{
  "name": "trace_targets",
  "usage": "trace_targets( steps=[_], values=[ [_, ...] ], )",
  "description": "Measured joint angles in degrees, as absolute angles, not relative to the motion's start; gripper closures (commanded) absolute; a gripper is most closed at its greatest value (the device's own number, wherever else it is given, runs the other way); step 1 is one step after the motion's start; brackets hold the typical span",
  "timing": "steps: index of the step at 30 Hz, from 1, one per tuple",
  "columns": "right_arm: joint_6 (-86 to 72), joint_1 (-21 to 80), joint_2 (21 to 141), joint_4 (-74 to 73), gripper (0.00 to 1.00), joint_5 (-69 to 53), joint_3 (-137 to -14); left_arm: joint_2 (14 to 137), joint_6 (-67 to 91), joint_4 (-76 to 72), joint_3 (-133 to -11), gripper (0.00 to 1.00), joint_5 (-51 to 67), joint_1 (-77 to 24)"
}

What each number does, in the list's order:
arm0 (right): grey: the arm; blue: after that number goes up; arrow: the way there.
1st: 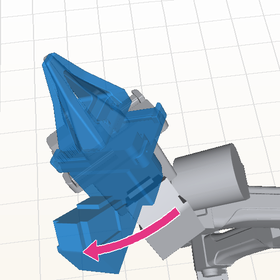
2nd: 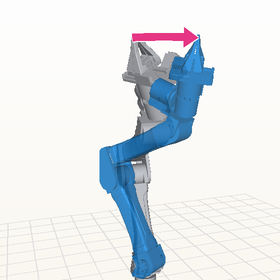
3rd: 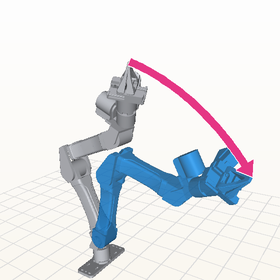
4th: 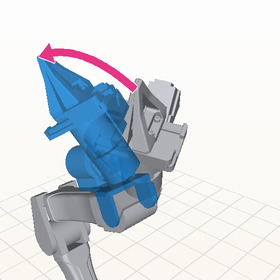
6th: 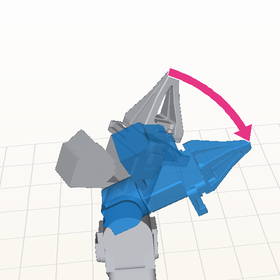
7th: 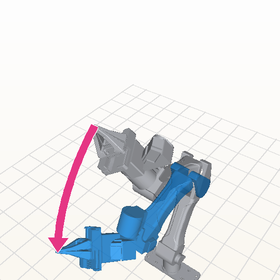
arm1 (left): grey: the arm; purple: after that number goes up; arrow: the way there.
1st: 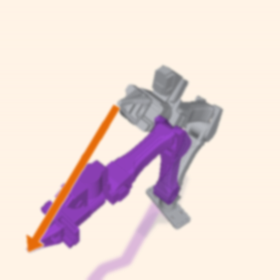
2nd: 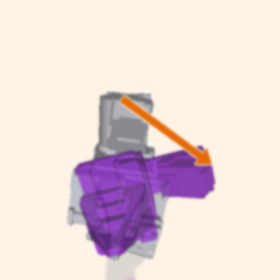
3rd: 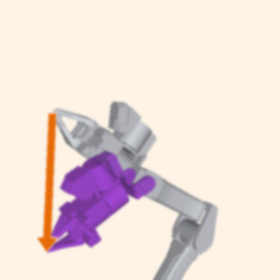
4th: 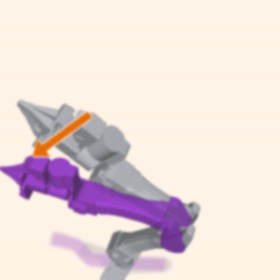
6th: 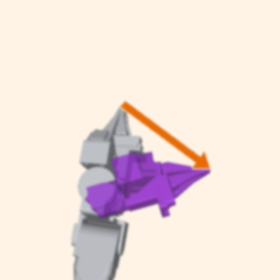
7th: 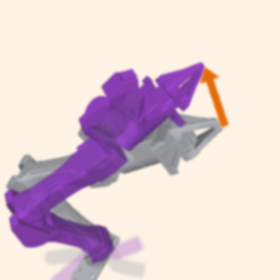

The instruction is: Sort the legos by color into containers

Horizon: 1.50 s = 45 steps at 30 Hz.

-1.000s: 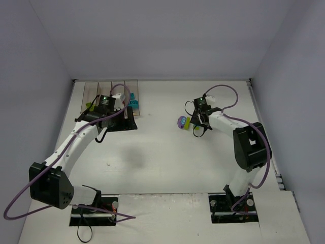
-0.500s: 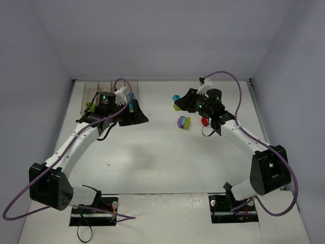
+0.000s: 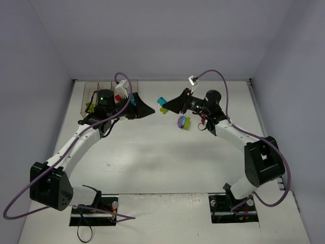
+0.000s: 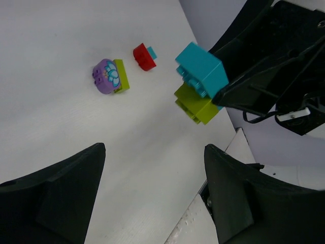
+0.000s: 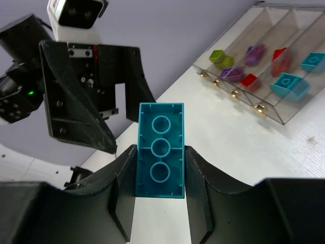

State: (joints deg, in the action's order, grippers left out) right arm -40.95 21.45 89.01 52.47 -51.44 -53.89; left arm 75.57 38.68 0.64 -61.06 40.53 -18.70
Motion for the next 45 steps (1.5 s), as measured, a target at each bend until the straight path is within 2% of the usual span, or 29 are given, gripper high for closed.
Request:
trace_targets(
  steps=[3, 17, 40, 45],
  values=[
    [-42.39, 21.50, 89.93, 55.02, 1.00, -54.46, -54.39, 75.57, 39.83, -3.03, -61.04, 0.32, 41.91, -18.70],
    [-46.41, 21.80, 93.19, 63.48, 1.00, -60.66, -63.75, 75.31, 43.13, -15.22, -61.08, 0.37, 45.78, -19.09],
    [-56.45, 21.85, 98.98, 70.54, 1.00, -65.12, -70.37, 79.13, 42.00, -18.98, -66.24, 0.40, 48.60, -20.69],
    [-56.84, 21.85, 99.00, 71.00, 1.00, -65.45, -70.94, 79.75, 42.06, -19.29, -66.35, 0.49, 48.99, -20.69]
  ],
)
